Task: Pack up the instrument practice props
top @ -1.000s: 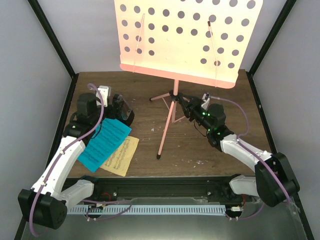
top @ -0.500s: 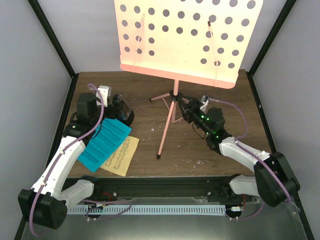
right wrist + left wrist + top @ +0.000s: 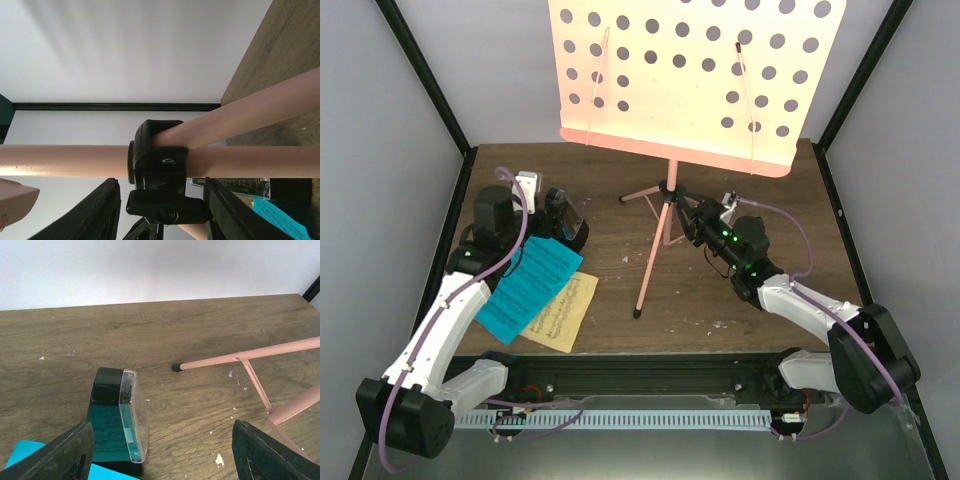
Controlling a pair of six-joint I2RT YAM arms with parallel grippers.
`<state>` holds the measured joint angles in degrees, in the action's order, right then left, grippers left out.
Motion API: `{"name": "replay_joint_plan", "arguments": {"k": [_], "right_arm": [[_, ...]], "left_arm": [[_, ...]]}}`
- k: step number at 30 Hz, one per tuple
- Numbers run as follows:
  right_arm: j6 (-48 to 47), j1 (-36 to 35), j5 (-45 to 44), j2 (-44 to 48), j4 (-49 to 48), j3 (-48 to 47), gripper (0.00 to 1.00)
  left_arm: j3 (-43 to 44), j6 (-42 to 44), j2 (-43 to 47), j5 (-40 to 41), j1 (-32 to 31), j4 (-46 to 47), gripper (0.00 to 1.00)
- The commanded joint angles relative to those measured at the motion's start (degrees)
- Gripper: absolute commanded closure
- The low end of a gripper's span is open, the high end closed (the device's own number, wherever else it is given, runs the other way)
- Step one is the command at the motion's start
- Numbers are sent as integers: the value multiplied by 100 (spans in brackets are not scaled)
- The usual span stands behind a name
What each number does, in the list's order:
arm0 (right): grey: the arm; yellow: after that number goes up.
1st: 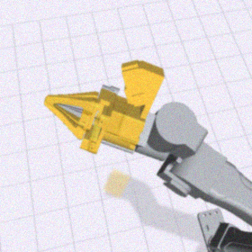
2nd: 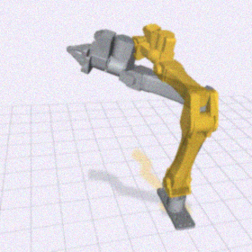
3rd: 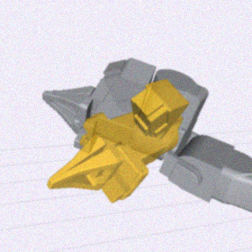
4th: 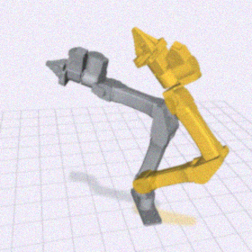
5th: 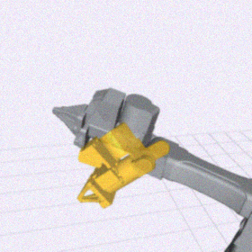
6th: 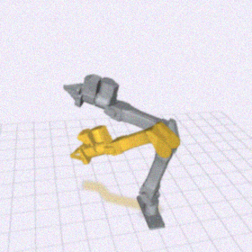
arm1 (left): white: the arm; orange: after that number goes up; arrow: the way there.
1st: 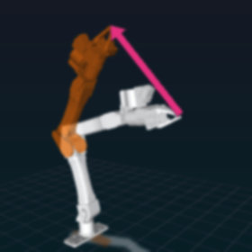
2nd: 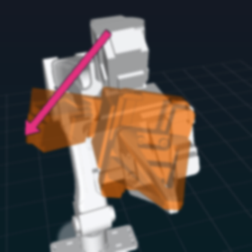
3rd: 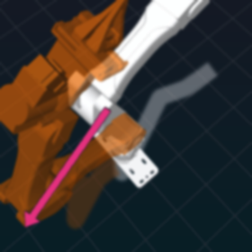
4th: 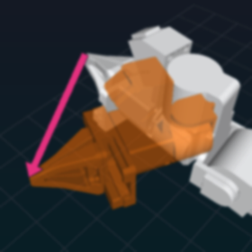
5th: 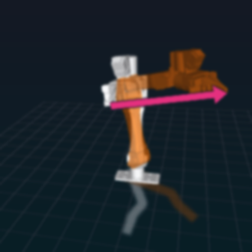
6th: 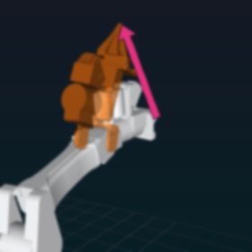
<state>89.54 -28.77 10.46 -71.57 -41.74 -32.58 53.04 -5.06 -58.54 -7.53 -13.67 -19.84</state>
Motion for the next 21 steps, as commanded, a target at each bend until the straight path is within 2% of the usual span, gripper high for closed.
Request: {"name": "replay_joint_plan", "arguments": {"k": [1,5,10,18,21], "right_arm": [[176,-58,-151,2,-143,9,54],[188,-58,-149,-37,-184,3,55],[21,-65,-170,-76,-237,37,62],[-824,-126,-503,-50,-337,272,68],[-1413,-144,-628,-45,-467,354,68]], "left_arm": [[31,76,32,54,-27,4,24],[32,75,36,50,-28,9,24],[23,81,32,43,-23,10,24],[23,84,34,32,-23,8,24],[22,89,36,32,-22,7,24]]}}
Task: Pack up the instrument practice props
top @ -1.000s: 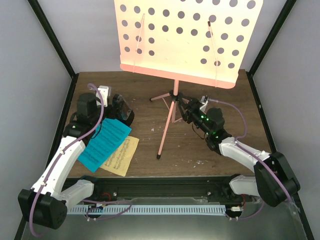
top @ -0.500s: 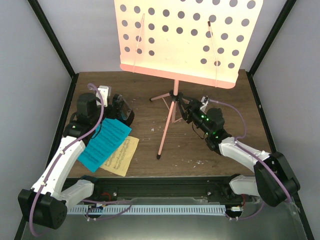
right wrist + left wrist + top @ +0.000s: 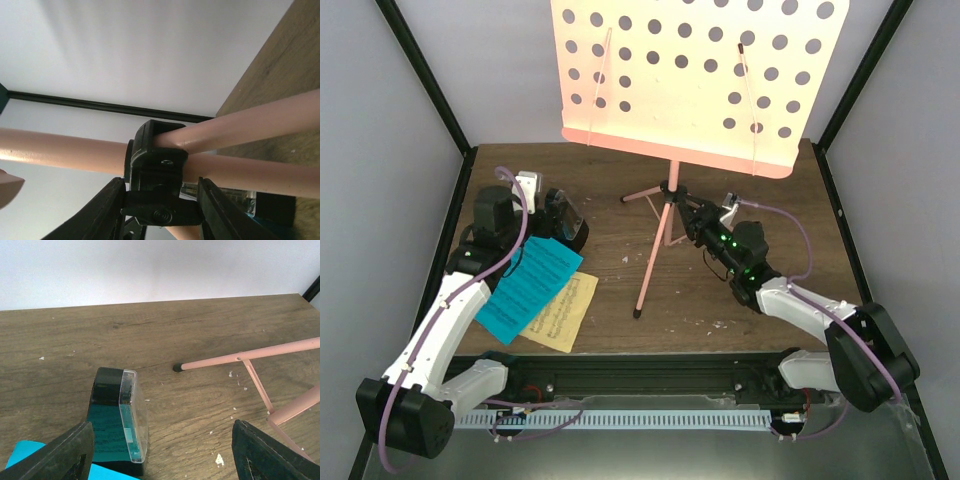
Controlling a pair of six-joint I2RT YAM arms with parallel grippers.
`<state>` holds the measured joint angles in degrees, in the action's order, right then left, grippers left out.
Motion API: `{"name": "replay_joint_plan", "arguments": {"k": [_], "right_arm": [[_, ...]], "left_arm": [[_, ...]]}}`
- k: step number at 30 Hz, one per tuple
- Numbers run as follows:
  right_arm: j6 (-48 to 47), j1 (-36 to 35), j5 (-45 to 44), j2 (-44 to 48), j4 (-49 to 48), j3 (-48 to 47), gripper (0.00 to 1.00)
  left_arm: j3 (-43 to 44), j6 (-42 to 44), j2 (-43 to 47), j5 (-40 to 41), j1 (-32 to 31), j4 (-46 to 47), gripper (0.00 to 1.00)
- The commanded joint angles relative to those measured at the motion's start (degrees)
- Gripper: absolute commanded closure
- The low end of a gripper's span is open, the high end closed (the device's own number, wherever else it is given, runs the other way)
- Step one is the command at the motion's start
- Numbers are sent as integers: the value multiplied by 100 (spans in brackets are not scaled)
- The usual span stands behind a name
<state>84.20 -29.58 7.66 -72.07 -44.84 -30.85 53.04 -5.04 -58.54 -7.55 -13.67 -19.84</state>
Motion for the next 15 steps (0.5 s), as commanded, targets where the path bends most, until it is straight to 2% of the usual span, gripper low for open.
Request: {"name": "replay_joint_plan", "arguments": {"k": [1,5,7,9,12,15], "right_arm": [[-1132,-68,-379,1,-185,191,68],[-1736,-74,-482,49,-200,219,68],[-1778,-74,-461,87,-226,208,65],[-1730,-78,-417,134,-138,122,54],[-1403,-76,-402,288,73,52,30],[-812,-74,-487,571,418,79,18]], "left_arm": [[23,83,36,34,-26,8,25],[12,87,36,26,-28,13,25],[10,90,36,32,-22,12,25],[14,92,20,23,-26,19,25],[14,91,18,34,-22,16,25],[9,95,27,43,-22,22,25]]}}
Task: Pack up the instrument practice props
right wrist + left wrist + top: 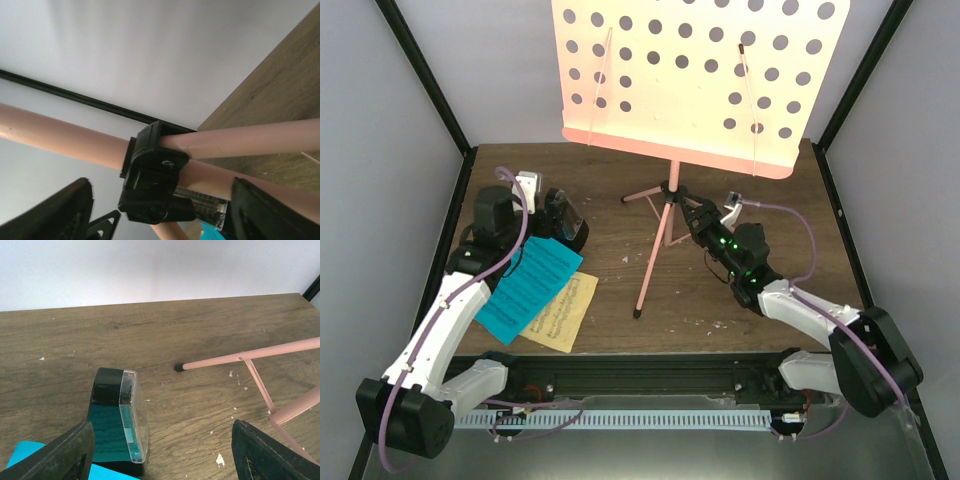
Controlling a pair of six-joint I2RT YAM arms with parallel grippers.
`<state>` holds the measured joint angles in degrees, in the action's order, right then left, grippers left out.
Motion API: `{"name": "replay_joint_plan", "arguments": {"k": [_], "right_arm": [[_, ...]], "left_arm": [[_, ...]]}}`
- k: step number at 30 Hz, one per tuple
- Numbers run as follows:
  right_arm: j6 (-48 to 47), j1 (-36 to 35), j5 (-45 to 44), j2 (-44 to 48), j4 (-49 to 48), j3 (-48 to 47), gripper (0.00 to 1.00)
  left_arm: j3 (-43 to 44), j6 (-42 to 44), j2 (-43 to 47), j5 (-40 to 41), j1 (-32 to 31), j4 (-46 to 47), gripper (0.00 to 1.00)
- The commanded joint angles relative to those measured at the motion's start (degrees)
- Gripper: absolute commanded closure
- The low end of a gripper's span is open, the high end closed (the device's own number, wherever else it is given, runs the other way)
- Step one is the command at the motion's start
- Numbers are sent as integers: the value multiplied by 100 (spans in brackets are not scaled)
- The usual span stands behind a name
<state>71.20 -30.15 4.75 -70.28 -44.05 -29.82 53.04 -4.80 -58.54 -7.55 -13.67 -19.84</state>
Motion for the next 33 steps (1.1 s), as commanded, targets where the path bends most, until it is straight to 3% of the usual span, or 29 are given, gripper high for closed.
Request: {"name": "replay_joint_plan", "arguments": {"k": [1,8,13,33], "right_arm": [[797,-17,-241,471,489,-24,17],[2594,-19,-413,771,1950,-332,12],[3098,-17,-370,720,2237,-546,14],[3968,-121,-201,191,2247,-1121,47]], "left_arm": [[12,67,23,43,-23,16,25],[-3,69,11,47,-22,24,25],[-25,75,1,78,-22,45,25],[-39,113,-34,148,-30,63,25]]}}
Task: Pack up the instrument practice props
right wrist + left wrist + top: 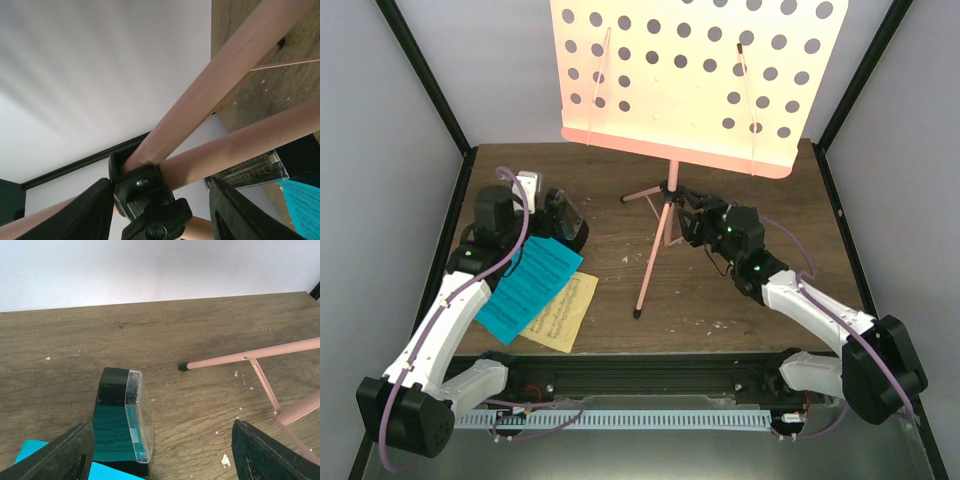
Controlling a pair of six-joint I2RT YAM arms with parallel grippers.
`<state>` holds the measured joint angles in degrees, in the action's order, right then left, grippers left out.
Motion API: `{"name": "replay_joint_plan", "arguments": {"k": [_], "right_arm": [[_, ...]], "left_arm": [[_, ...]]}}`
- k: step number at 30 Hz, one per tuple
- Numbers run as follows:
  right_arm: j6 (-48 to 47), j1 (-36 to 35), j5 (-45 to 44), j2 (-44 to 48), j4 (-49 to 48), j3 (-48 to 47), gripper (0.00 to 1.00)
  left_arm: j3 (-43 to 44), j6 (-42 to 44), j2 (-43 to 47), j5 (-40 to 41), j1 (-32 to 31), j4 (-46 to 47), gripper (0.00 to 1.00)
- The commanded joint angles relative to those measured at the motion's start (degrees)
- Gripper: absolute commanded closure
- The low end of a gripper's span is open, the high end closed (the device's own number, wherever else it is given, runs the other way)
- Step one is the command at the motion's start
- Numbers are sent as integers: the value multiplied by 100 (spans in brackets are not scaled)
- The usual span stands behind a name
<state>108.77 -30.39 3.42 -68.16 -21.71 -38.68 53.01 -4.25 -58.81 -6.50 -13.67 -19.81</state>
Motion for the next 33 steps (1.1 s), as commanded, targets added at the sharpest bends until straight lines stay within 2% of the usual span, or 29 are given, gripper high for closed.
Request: {"name": "replay_joint_plan", "arguments": {"k": [1,9,14,18,21,27,30,33], "right_arm": [[226,-103,-88,-14,19,-240,49],[284,-129,-176,12,23,-272,66],[316,-134,-249,57,17,-189,72],[355,-141,-229,52,-92,-119,72],[344,-151,-195,49,-195,-122,65],[299,-186,-234,57,-250,-196,65],[285,-196,-269,57,-234,-194,71],[289,-204,-289,58,-217,-155,81]], "left_arm": [[-43,63,-8,44,-30,67,25],[-49,56,-40,35,-31,75,25],[-54,60,-44,35,-31,75,25],[-55,47,-45,18,-38,81,25],[-55,48,-45,9,-37,74,25],[-55,47,-35,9,-46,83,25],[-55,47,-36,9,-39,83,25],[-54,48,-28,4,-44,83,25]]}}
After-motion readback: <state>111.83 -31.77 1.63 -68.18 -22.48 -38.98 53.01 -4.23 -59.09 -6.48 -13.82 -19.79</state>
